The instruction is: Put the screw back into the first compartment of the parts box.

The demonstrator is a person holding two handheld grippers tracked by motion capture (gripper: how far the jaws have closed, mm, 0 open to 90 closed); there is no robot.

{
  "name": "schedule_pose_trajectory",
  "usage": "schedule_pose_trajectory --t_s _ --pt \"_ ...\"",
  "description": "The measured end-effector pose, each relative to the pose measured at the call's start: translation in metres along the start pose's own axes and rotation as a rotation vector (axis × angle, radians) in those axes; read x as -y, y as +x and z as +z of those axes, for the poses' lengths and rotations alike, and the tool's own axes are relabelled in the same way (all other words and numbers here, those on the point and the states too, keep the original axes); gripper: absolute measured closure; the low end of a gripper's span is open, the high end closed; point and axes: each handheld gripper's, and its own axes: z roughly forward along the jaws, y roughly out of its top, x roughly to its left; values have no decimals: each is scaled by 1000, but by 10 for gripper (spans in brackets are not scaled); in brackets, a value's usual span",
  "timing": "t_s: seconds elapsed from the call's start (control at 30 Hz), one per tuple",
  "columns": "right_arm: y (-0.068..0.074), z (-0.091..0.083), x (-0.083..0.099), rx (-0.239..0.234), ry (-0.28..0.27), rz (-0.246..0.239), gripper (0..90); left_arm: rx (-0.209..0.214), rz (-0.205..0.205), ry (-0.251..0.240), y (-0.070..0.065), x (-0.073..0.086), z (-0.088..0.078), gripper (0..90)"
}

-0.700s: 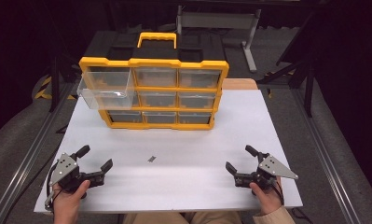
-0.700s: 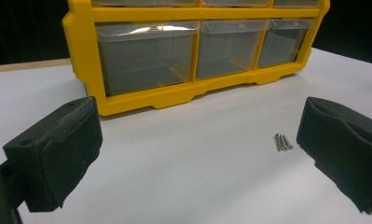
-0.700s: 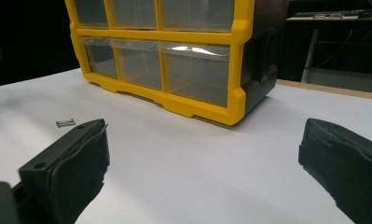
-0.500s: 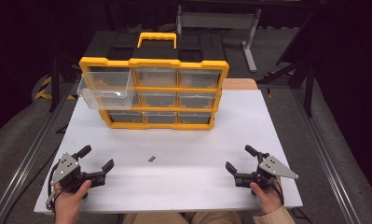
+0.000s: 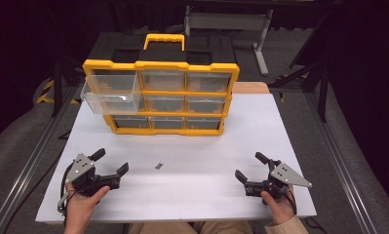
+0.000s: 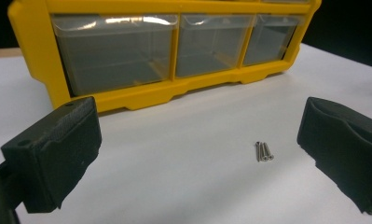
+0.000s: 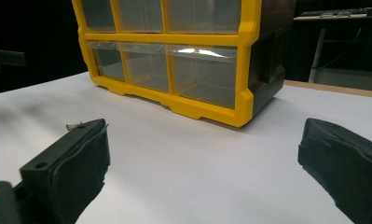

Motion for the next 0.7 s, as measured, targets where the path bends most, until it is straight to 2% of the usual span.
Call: schedule_pose_trajectory --t_s 0.1,0.2,0.37,0.57,0.67,0.7 --pt "0 0 0 -2 0 -14 25 27 -32 38 -5 -4 10 5" --pt "0 0 0 0 0 -4 25 33 -32 83 -9 -10 20 5" --pt "0 0 -1 -5 -1 -6 25 83 -28 134 -16 -17 38 10" --pt "0 1 -1 -3 -1 -5 25 102 1 215 -26 -22 61 35" --pt "0 1 -1 -2 -4 -1 25 114 -4 246 -26 -24 69 83" --pt "0 1 -1 -2 -5 -3 25 126 -7 267 -26 -25 70 143"
